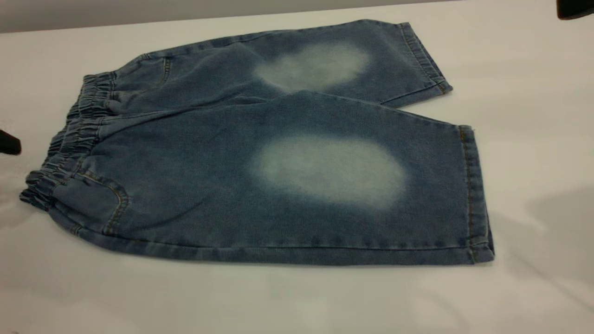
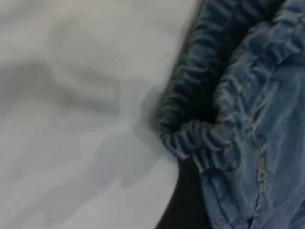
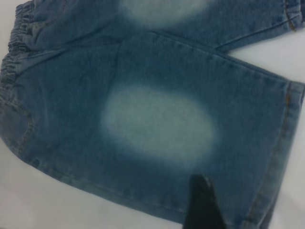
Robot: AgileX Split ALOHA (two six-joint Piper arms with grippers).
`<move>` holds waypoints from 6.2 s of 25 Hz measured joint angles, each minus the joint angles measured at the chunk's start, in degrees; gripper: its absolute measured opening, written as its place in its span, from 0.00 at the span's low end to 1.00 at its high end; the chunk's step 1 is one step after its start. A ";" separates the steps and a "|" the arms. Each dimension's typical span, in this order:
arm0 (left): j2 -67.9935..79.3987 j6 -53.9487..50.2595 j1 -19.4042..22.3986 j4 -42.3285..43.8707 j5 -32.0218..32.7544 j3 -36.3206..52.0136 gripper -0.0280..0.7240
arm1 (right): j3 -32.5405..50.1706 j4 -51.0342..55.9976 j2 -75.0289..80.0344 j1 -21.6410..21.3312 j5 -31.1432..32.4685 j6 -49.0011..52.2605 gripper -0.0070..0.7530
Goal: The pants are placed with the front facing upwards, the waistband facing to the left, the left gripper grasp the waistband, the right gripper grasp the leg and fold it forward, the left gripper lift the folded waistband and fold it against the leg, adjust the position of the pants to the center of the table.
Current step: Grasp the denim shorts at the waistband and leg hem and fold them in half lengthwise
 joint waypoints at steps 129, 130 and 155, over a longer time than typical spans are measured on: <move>-0.37 -24.31 -15.45 13.71 7.27 -11.21 0.18 | 0.00 8.33 36.73 0.00 5.72 -3.62 0.53; -0.37 -24.31 -15.95 13.71 7.27 -11.21 0.18 | -0.06 10.13 38.23 0.00 5.72 -5.38 0.53; -0.37 -24.31 -16.60 13.26 8.39 -11.24 0.18 | -2.93 19.42 52.07 -0.04 2.43 -15.95 0.53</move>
